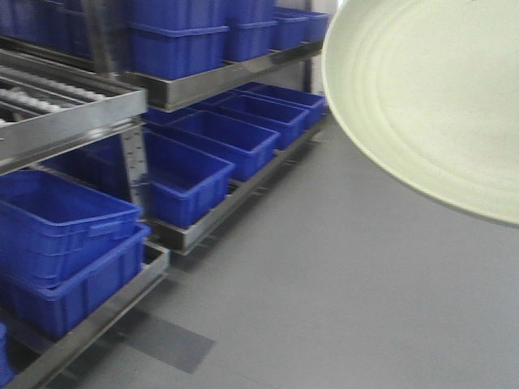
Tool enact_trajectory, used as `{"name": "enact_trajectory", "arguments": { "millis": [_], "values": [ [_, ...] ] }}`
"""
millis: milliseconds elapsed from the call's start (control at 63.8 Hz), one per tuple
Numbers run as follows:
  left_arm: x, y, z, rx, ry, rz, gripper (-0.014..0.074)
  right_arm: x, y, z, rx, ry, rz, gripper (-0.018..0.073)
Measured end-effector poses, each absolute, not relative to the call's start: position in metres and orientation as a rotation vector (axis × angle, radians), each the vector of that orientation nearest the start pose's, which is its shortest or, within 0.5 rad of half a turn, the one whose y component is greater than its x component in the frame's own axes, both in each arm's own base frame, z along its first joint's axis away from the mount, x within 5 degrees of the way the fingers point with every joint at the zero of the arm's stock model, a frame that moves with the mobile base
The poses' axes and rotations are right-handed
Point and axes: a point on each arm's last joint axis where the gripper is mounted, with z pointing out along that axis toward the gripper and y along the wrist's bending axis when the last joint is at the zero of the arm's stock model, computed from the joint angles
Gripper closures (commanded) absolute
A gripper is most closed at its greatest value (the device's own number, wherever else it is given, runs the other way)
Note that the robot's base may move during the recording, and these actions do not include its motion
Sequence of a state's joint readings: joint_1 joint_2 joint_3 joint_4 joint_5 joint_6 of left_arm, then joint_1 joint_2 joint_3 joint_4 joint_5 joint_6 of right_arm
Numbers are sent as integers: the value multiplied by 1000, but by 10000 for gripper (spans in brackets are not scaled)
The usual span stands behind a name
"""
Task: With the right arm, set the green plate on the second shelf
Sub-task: 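Drive up to the shelf and bring the plate above a blue bin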
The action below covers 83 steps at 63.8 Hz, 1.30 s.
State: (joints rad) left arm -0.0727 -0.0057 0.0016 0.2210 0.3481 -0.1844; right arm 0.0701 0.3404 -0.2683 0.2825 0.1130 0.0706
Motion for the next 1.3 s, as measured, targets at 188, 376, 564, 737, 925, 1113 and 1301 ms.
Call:
{"name": "enact_trajectory", "arguments": {
  "millis": [188,376,564,737,925,1113,1301],
  "values": [
    [53,3,182,35,1819,33,472,87,9,271,211,1662,345,504],
    [53,3,182,35,1819,33,472,87,9,271,211,1662,345,504],
    [53,3,182,35,1819,33,472,87,9,271,211,1662,345,504],
    [53,3,182,35,1819,33,472,87,9,271,211,1662,345,504],
    [53,3,182,35,1819,33,472,87,9,271,211,1662,345,504],
    [53,3,182,35,1819,33,472,87,9,271,211,1662,345,504],
    [53,3,182,35,1819,33,472,87,9,271,211,1662,345,504]
  ]
}}
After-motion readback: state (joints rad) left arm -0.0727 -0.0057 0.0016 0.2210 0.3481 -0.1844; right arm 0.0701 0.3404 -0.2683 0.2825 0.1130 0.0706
